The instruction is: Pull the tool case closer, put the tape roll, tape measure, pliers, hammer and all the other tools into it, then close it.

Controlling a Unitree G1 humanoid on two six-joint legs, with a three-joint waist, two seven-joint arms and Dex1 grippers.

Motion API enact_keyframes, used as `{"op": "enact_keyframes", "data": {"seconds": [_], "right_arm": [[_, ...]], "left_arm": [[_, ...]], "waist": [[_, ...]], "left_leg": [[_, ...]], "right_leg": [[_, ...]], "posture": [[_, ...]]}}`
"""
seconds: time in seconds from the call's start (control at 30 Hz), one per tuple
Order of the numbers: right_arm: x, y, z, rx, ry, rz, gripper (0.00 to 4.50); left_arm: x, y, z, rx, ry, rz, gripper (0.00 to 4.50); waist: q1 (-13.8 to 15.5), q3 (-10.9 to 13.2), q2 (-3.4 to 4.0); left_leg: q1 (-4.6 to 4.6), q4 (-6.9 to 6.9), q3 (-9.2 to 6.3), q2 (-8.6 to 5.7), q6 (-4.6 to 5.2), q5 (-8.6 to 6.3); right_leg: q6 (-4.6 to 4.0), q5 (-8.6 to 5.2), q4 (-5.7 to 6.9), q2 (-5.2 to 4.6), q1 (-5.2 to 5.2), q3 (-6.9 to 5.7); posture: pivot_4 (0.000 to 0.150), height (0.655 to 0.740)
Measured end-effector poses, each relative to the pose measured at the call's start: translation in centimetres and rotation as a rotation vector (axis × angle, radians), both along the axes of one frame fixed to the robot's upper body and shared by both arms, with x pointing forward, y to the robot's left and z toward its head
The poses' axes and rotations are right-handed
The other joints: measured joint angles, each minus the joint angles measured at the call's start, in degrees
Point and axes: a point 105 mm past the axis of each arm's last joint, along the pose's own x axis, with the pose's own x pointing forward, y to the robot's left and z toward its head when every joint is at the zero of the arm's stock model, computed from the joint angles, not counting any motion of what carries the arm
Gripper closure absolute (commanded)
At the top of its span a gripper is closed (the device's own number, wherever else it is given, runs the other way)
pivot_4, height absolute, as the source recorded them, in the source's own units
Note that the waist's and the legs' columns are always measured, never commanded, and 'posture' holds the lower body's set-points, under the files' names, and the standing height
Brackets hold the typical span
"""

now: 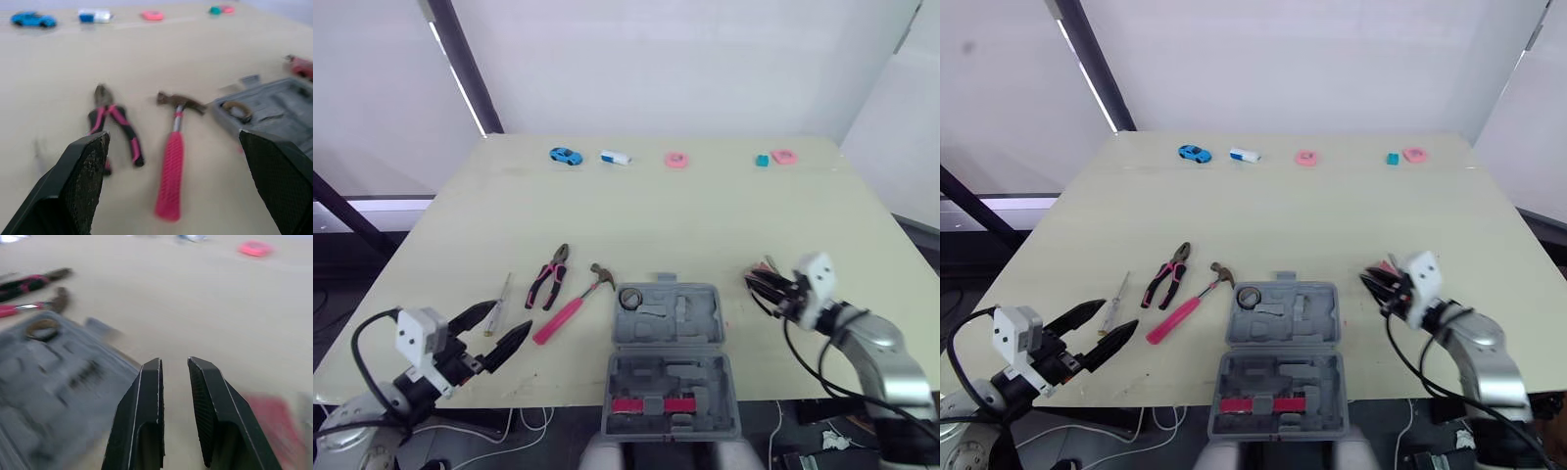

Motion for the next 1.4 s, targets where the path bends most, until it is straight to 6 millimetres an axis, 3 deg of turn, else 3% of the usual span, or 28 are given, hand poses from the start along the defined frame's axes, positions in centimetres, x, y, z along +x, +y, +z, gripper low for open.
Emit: {"op": "enact_keyframes", "data": {"seconds": [0.13, 0.23, 0.43, 0.57, 0.63, 0.83, 0.93, 1.07, 1.13, 1.4], "right_arm": [[-3.6, -4.5, -1.8, 0.034, 0.040, -0.157, 3.62], [-6.0, -7.3, -2.8, 0.046, 0.053, -0.250, 2.95], [-9.8, -10.4, -4.8, 0.071, 0.106, -0.344, 0.13], [-11.8, -11.7, -6.5, 0.090, 0.152, -0.390, 0.06], [-11.9, -11.9, -6.4, 0.100, 0.143, -0.395, 0.06], [-12.2, -11.6, -6.2, 0.109, 0.128, -0.362, 0.06], [-11.1, -11.0, -5.2, 0.089, 0.104, -0.320, 0.06], [-8.3, -8.9, -3.2, 0.071, 0.068, -0.247, 0.06], [-6.8, -6.9, -2.3, 0.060, 0.065, -0.198, 0.06], [-4.6, -1.9, -2.5, 0.002, 0.121, -0.110, 0.06]], "left_arm": [[-0.4, 1.8, -0.9, 0.007, 0.021, 0.083, 0.00], [-1.0, 2.7, -2.0, 0.001, 0.056, 0.121, 0.00], [-2.2, 5.2, -3.2, 0.004, 0.090, 0.213, 0.00], [-3.3, 6.9, -4.3, 0.038, 0.120, 0.270, 0.00], [-3.2, 7.0, -4.4, 0.041, 0.118, 0.269, 0.00], [-3.0, 6.8, -4.1, 0.044, 0.097, 0.249, 0.00], [-2.5, 6.3, -3.6, 0.032, 0.075, 0.221, 0.00], [-0.8, 4.0, -2.0, 0.050, 0.033, 0.094, 0.00], [-0.1, 2.1, -1.0, 0.103, 0.021, -0.029, 0.00], [1.5, -3.5, 1.8, 0.102, -0.036, -0.294, 0.00]], "waist": [[0.2, 0.0, -0.06], [-0.1, 0.0, -0.09], [-0.2, -0.1, -0.16], [-0.2, -0.2, -0.25], [-0.2, -0.2, -0.26], [0.0, -0.2, -0.25], [-0.1, -0.2, -0.24], [0.1, -0.2, -0.26], [0.3, -0.2, -0.26], [1.4, -0.2, -0.22]], "left_leg": [[0.01, 0.00, 0.02, 0.02, 0.00, 0.00], [0.09, 0.03, 0.05, 0.09, 0.00, 0.00], [0.11, 0.02, -0.14, 0.19, -0.25, -0.15], [0.06, -0.04, -0.15, 0.17, -0.27, -0.18], [0.07, -0.04, -0.14, 0.17, -0.29, -0.19], [0.06, -0.10, -0.15, 0.17, -0.29, -0.19], [0.06, -0.11, -0.14, 0.16, -0.29, -0.19], [0.07, -0.08, -0.17, 0.16, -0.28, -0.18], [0.05, -0.09, -0.19, 0.14, -0.27, -0.18], [-0.03, -0.12, -0.10, -0.01, 0.02, -0.02]], "right_leg": [[0.13, -0.08, -0.01, -0.02, 0.01, 0.02], [0.23, -0.12, 0.00, -0.04, -0.01, 0.11], [0.24, -0.14, 0.00, -0.28, -0.11, 0.08], [0.24, -0.13, -0.11, -0.50, -0.13, 0.04], [0.24, -0.13, -0.10, -0.99, -0.14, -0.28], [0.22, -0.13, -0.12, -1.38, -0.15, -0.86], [0.19, -0.10, -0.11, -1.37, -0.15, -0.88], [0.05, -0.02, -0.07, -1.35, -0.14, -1.00], [0.02, 0.00, -0.06, -1.24, -0.14, -1.08], [0.00, 0.01, -0.11, -1.19, -0.08, -1.11]], "posture": [[0.150, 0.7395], [0.150, 0.7395], [0.150, 0.7395], [0.150, 0.7395], [0.150, 0.7395], [0.150, 0.7395], [0.150, 0.7395], [0.150, 0.7395], [0.150, 0.7395], [0.150, 0.7395]]}}
